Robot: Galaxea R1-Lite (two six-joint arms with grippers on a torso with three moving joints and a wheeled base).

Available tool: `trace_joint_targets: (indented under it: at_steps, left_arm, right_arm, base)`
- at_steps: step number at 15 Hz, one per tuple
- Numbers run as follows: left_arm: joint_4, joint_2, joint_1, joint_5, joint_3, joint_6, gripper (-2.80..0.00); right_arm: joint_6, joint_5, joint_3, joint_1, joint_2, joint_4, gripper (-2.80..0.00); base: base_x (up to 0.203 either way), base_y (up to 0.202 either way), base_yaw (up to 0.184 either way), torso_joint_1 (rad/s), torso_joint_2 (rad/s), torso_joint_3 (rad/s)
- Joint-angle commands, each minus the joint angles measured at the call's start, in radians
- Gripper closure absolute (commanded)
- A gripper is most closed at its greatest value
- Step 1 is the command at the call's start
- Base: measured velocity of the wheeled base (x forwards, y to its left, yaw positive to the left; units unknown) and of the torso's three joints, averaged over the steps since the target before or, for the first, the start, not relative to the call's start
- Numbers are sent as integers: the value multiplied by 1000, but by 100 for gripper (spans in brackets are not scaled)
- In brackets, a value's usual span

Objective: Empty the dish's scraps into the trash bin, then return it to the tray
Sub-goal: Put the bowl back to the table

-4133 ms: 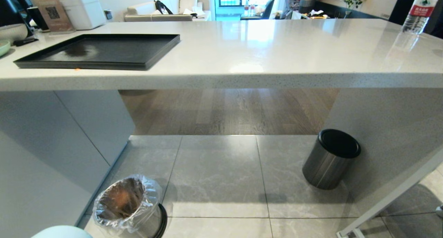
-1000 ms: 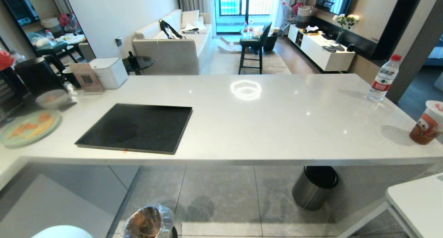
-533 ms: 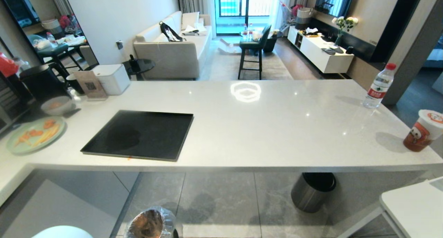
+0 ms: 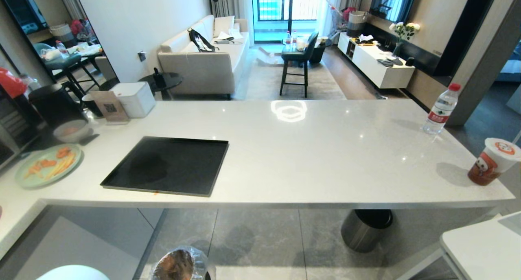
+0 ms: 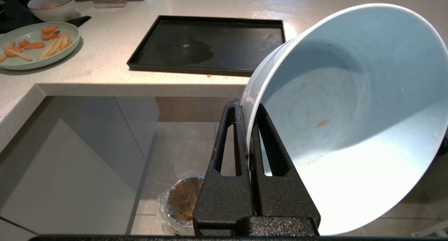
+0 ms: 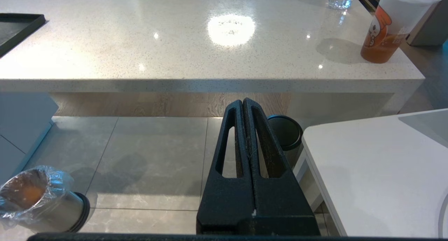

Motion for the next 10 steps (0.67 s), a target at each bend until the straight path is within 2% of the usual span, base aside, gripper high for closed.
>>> trace_joint_targets:
  at_steps: [1,3,10]
  left_arm:
    - [0,2,0,-1,0,-1,0]
    - [0,2,0,-1,0,-1,0]
    - [0,2,0,-1,0,-1,0]
  right_arm:
    - [2,0,0,0,0,0,0]
    - [4,0,0,0,0,0,0]
    - [5,0,0,0,0,0,0]
  base:
    - [0,0,0,144,-303,-171]
    - [0,0,0,97,-259,-127]
    - [0,0,0,0,0,0]
